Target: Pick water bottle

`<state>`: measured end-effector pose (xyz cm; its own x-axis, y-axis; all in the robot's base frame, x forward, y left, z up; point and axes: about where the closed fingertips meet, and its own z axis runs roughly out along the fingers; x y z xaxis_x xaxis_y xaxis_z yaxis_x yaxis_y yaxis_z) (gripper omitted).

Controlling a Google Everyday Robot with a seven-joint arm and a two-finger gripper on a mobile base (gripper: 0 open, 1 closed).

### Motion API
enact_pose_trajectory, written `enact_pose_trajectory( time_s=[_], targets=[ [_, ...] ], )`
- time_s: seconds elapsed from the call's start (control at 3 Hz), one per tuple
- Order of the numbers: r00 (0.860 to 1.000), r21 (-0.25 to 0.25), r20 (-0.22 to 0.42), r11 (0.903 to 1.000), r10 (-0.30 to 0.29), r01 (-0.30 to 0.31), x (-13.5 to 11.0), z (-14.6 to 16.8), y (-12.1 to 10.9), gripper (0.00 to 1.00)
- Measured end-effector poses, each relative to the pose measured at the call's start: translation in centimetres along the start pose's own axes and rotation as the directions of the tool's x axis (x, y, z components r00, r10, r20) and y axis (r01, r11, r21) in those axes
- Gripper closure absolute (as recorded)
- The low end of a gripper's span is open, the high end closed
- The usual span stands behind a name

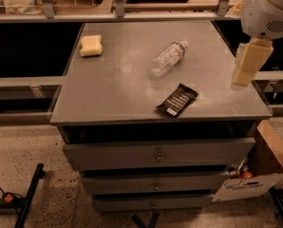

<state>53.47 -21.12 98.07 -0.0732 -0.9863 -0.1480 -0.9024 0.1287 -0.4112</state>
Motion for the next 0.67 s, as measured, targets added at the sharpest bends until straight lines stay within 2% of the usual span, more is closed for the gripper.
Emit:
enact_pose_trajectory(
  time_s=[0.33, 0.67],
  targets=[
    [0.998, -0.005, 0.052, 0.9997, -0.023, 0.023, -0.7, 1.3, -0.2, 0.00],
    [0.984, -0.026, 0.098, 0.9876, -0.152, 0.155, -3.0, 3.4, -1.8, 0.00]
  ],
)
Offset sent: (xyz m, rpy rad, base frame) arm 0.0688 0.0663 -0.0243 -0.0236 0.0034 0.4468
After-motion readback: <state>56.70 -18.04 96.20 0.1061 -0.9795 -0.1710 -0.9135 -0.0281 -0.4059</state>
